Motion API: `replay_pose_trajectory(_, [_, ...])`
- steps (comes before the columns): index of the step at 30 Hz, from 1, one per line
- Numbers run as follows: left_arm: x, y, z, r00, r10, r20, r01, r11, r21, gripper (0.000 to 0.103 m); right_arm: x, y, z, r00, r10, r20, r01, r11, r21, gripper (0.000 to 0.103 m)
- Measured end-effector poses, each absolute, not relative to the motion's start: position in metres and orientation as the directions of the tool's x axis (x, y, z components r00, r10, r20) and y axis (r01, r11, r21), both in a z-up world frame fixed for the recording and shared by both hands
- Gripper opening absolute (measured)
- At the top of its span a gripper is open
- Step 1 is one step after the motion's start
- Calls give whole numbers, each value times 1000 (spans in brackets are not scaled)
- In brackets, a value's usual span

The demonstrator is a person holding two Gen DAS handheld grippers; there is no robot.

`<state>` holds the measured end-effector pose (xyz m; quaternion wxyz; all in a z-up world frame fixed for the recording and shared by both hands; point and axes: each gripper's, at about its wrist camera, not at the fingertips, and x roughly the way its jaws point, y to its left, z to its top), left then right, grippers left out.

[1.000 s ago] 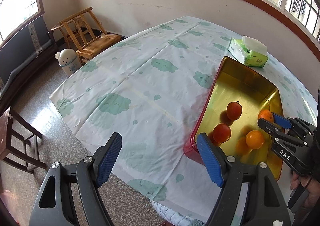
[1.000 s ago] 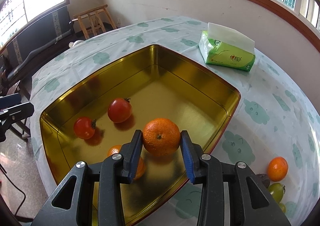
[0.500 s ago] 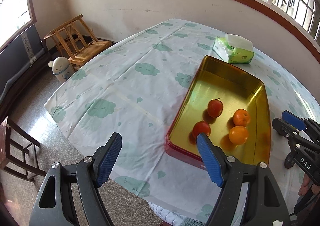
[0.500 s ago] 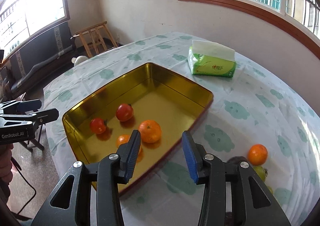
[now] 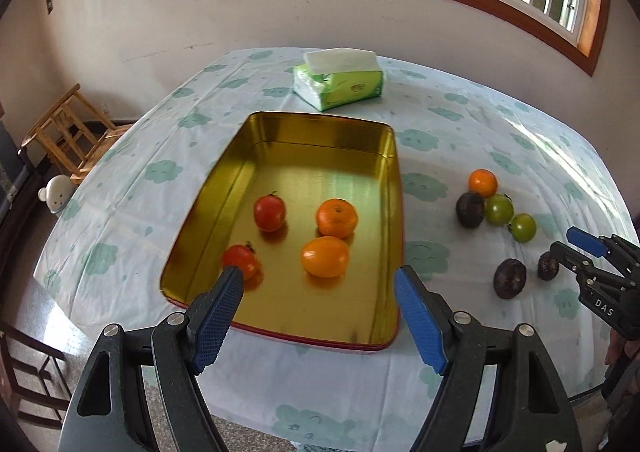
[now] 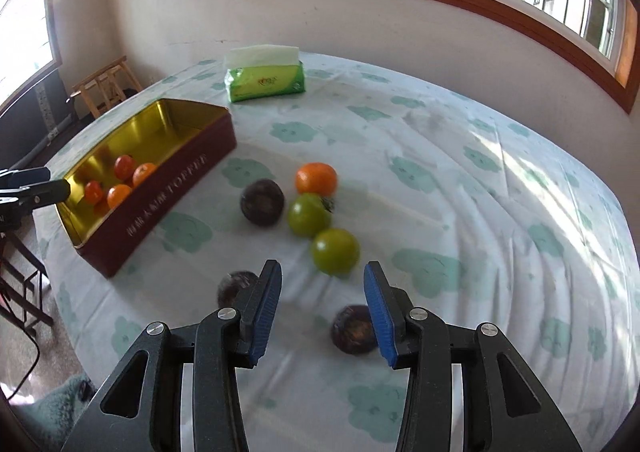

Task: Organize fruits
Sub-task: 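Grasp a dark brown round fruit on the cloth with the right gripper, then grasp a second dark brown fruit with the left gripper while the right gripper holds its fruit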

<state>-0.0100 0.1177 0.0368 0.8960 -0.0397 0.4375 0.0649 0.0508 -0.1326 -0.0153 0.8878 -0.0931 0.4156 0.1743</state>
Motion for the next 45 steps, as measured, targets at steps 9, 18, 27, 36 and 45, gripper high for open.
replay_pose_trajectory(9, [0, 68, 28, 599, 11, -800, -15, 1000, 2, 75, 50, -152, -49, 557, 217, -802, -353, 936, 8, 44])
replay_pose_trajectory(18, [9, 41, 16, 577, -15, -816, 43, 999, 12, 75, 56, -151, -62, 558, 225, -799, -353, 935, 17, 44])
replay_pose_trajectory(27, [17, 20, 6, 559, -39, -828, 83, 997, 9, 75, 55, -154, -62, 585, 220, -781, -340, 940, 10, 37])
replay_pose_trajectory(36, [24, 6, -4, 551, -63, -832, 102, 995, -8, 75, 78, -188, -54, 643, 139, -753, -229, 973, -16, 37])
replay_pose_trajectory(45, [30, -10, -16, 534, -89, -841, 134, 991, -20, 75, 90, -224, -55, 665, 39, -746, -128, 990, -62, 37])
